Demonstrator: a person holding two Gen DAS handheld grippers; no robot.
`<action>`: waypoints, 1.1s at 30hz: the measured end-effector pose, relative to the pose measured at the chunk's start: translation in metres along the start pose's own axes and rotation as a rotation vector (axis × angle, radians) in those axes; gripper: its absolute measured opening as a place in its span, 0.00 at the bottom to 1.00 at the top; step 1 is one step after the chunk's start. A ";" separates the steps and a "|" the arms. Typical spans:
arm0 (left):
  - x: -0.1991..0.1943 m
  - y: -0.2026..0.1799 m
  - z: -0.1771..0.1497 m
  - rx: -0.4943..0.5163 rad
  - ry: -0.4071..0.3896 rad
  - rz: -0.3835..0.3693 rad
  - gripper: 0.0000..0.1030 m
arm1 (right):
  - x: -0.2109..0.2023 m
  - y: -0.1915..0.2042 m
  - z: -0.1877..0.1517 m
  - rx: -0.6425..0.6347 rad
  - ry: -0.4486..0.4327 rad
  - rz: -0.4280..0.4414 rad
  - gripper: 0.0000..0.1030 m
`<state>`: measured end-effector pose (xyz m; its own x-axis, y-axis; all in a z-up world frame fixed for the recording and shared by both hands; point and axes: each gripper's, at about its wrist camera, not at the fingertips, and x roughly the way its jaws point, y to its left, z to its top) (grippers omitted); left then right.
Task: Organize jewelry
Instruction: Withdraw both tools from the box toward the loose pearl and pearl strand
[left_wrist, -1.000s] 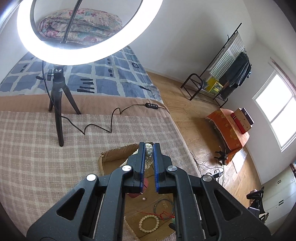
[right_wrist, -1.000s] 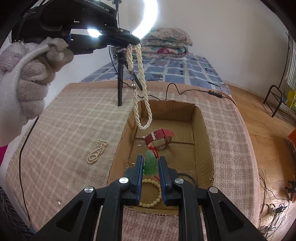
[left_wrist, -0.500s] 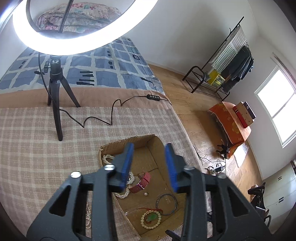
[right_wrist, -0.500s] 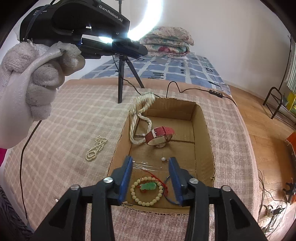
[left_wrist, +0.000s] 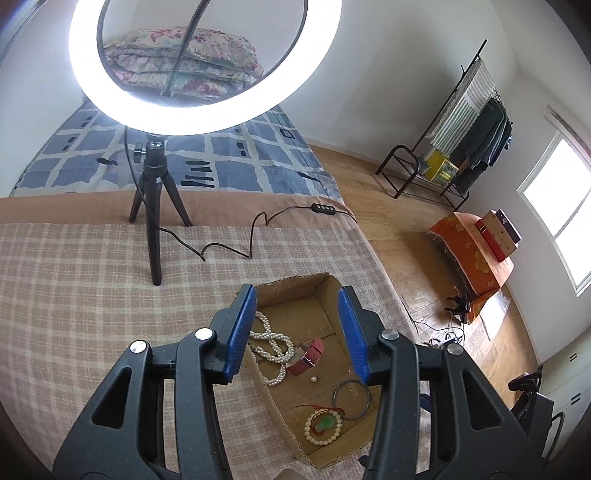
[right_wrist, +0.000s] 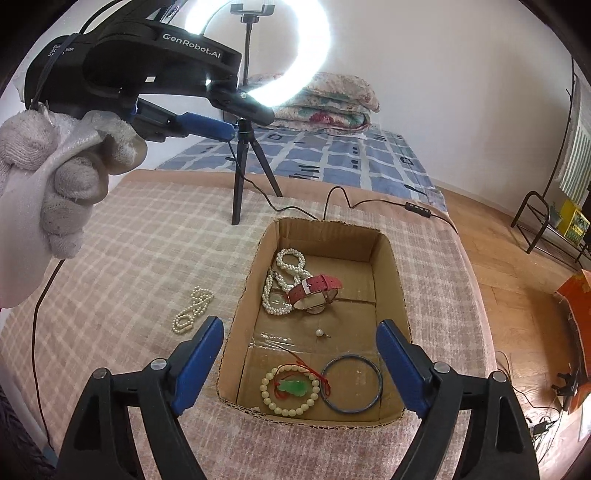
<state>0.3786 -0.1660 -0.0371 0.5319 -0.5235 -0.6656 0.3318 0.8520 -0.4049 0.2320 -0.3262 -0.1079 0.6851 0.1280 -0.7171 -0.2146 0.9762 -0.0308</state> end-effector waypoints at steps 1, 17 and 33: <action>-0.006 0.002 0.000 -0.001 -0.007 0.006 0.45 | -0.002 0.001 0.001 0.000 -0.003 0.000 0.84; -0.084 0.026 -0.020 0.042 -0.089 0.112 0.45 | -0.021 0.024 0.010 -0.023 -0.044 -0.010 0.84; -0.139 0.024 -0.061 0.150 -0.147 0.234 0.44 | -0.039 0.034 0.011 -0.021 -0.093 -0.059 0.99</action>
<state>0.2647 -0.0722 0.0075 0.7109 -0.3175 -0.6275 0.2924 0.9450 -0.1468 0.2056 -0.2964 -0.0729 0.7583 0.0869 -0.6461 -0.1857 0.9788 -0.0863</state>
